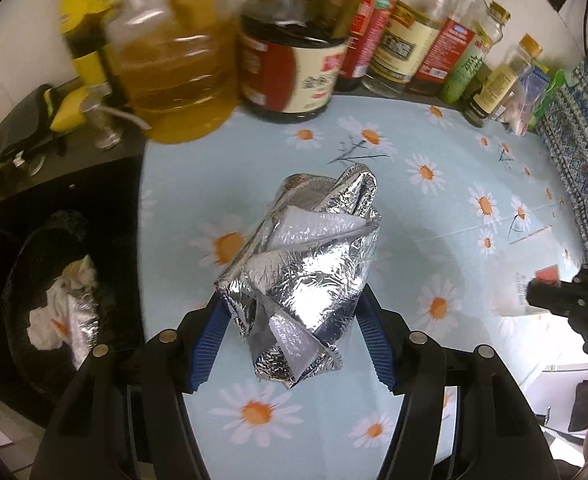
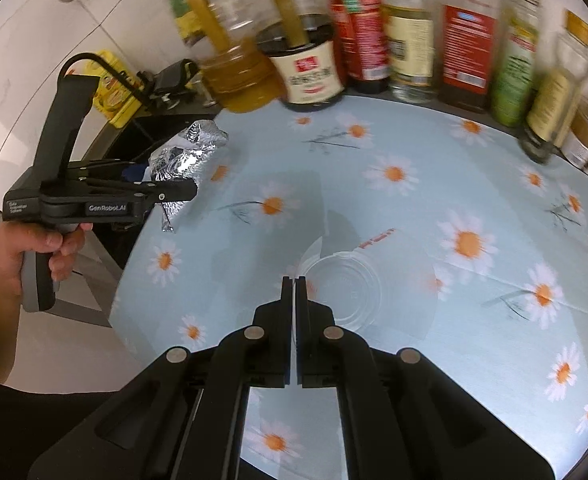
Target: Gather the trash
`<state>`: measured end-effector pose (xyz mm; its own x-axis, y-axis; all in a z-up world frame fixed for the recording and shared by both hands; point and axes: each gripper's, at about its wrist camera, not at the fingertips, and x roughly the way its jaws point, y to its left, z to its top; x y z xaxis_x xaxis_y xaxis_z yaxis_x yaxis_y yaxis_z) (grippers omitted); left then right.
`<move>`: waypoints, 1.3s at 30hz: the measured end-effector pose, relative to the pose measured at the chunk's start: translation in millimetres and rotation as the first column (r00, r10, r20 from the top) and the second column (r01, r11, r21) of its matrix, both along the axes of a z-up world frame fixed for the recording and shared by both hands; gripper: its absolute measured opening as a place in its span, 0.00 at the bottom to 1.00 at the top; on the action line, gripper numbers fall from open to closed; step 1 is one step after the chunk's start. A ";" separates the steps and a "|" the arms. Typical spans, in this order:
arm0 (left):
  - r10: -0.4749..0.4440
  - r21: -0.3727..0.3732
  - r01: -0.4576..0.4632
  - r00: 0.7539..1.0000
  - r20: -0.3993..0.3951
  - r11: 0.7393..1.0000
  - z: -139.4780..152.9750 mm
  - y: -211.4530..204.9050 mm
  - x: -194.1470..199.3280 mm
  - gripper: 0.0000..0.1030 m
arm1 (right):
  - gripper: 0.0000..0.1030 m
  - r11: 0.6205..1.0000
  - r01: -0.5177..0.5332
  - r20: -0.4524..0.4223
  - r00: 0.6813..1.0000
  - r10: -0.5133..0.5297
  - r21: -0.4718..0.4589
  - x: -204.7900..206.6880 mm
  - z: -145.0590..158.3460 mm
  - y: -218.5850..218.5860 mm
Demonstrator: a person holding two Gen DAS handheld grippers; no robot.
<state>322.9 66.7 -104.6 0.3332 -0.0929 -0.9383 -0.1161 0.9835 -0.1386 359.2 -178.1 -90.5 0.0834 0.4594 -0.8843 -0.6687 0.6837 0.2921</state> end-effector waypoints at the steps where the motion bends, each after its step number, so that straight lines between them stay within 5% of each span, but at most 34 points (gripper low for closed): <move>1: 0.005 -0.003 -0.005 1.000 0.001 1.000 0.5 6.2 -2.8 0.59 | 0.02 1.000 -0.004 -0.002 1.000 0.004 0.000 -2.0 0.3 7.5; 39: 0.178 -0.061 -0.179 0.984 -0.019 0.982 -18.0 298.8 -119.8 0.59 | 0.03 0.982 -0.186 -0.046 0.981 0.187 0.023 -57.7 -21.1 349.3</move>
<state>203.1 365.6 -122.6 0.3368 -0.0918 -0.9371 -0.2910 0.9364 -0.1963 301.5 171.2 -111.5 -0.0477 0.4790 -0.8765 -0.7689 0.5425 0.3383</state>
